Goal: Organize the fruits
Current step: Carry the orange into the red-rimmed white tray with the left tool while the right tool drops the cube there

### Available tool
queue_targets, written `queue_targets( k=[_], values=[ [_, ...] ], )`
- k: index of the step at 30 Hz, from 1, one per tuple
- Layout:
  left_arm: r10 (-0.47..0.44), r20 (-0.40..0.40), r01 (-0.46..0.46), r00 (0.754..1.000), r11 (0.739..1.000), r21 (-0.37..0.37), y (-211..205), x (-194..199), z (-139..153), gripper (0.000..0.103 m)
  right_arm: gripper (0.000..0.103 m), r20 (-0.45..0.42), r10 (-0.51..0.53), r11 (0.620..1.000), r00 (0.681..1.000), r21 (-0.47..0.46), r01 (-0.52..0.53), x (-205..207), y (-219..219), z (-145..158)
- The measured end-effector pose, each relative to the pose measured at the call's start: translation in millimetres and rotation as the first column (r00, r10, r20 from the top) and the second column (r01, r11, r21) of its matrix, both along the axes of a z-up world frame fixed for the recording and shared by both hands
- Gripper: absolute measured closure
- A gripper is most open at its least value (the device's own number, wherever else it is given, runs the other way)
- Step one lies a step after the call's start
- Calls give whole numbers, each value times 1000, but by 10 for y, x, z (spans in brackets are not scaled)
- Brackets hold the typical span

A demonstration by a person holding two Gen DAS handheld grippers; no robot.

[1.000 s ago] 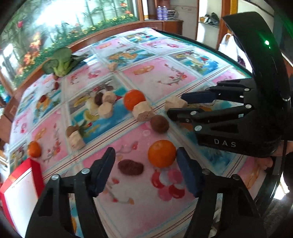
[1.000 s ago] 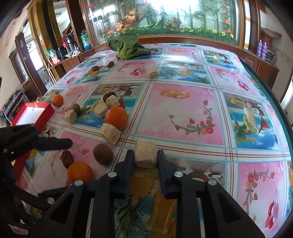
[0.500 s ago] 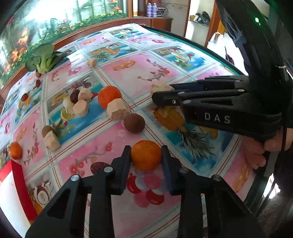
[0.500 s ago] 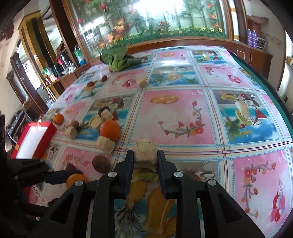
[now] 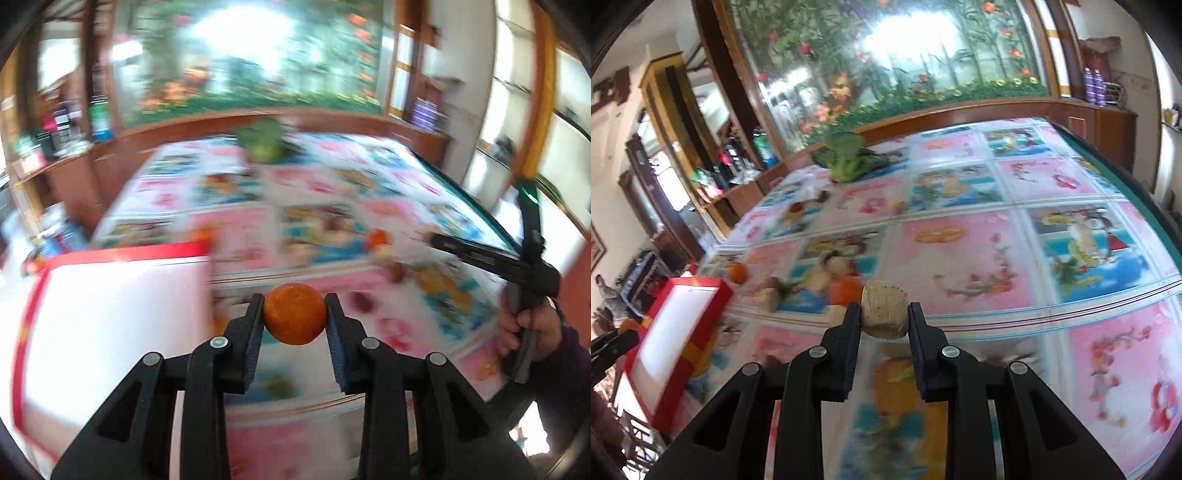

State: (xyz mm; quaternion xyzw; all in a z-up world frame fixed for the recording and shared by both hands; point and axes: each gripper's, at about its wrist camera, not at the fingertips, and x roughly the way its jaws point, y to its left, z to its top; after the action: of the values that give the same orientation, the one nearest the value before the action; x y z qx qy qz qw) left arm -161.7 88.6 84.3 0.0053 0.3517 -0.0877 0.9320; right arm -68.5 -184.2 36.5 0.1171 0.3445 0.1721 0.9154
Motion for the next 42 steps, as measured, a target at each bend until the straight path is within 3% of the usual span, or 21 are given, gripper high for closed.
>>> queue_targets(
  k=[5,9,15,27,30,33,37,42],
  values=[
    [162,2,-162,987,987,4,675,-174,-25,69,79,9,183,983,983,30,-183,-186,817,112],
    [265,1,-265,964,964,29,1020,-288,-113,69,79,22,340,940,940,11,-341,-344,1526,251],
    [325,-36,-325,945,946,13,1313,-396,-295,69,79,-23,460,887,887,-22,-461,-454,2270,174],
    [393,-98,-390,914,919,56,1561,-507,-511,68,78,-156,539,827,828,-87,-555,-677,2754,-78],
    [398,-109,-393,911,917,63,1562,-504,-544,68,70,-183,548,817,816,-95,-569,-689,2774,-116],
    [409,-114,-405,905,912,56,1567,-513,-552,59,51,-157,545,824,823,-81,-561,-730,2698,-70],
    [428,-83,-425,900,904,50,1579,-557,-494,23,47,-89,529,845,844,-42,-534,-764,2494,24],
    [414,-54,-415,909,910,0,1533,-593,-402,15,43,-44,475,879,879,-22,-476,-732,2165,74]
  ],
)
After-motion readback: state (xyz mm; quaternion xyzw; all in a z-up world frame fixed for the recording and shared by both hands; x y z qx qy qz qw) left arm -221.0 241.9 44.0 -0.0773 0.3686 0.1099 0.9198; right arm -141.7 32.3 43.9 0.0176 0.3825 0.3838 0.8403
